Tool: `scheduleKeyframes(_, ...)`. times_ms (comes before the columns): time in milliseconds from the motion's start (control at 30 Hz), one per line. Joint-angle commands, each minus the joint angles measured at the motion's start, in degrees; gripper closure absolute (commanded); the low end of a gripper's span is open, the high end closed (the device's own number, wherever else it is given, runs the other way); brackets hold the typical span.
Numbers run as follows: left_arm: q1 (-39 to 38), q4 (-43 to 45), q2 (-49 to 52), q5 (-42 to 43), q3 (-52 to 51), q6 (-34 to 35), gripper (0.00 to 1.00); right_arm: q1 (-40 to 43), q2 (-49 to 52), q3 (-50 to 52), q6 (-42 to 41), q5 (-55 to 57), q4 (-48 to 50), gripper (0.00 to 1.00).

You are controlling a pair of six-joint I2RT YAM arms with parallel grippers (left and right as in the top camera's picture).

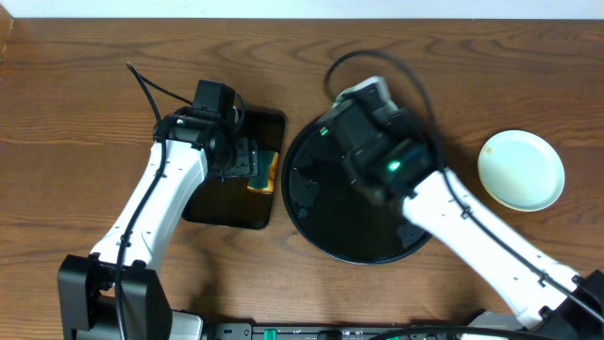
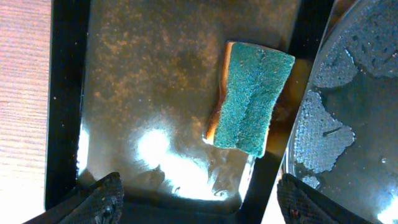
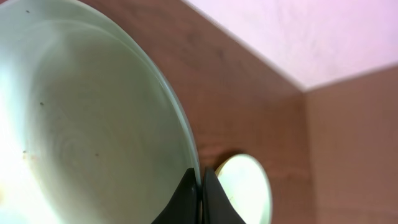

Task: Clean dirty plates on tray and stack at the side
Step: 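Lift the light-blue plate with the right gripper and stack it on the plates at right, then open the right gripper and withdraw it from the plate stack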

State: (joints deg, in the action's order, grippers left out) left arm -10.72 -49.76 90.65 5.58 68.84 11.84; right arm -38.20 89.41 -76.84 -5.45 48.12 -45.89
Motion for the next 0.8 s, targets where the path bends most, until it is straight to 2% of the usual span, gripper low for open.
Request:
scheduleKeyframes(0,0.0,-0.3,0.0,-0.9,0.3,0.1,0.21,7.3,-0.6,-0.4,-5.3,-8.0,-0.4,0.99)
scheduleKeyframes(433,0.0,-0.3,0.0,-1.0,0.3,0.1,0.21,41.1,-0.6,-0.4,-12.0,-25.4,-0.9,0.99)
scheduleKeyframes(667,0.0,-0.3,0.0,-0.9,0.3,0.1,0.21,55.1,-0.5,0.7,-14.2,-26.6,-1.1,0.99)
scheduleKeyframes(767,0.0,-0.3,0.0,-0.9,0.3,0.1,0.21,58.6,-0.2,1.2,-14.3,-27.0,-1.0,0.99)
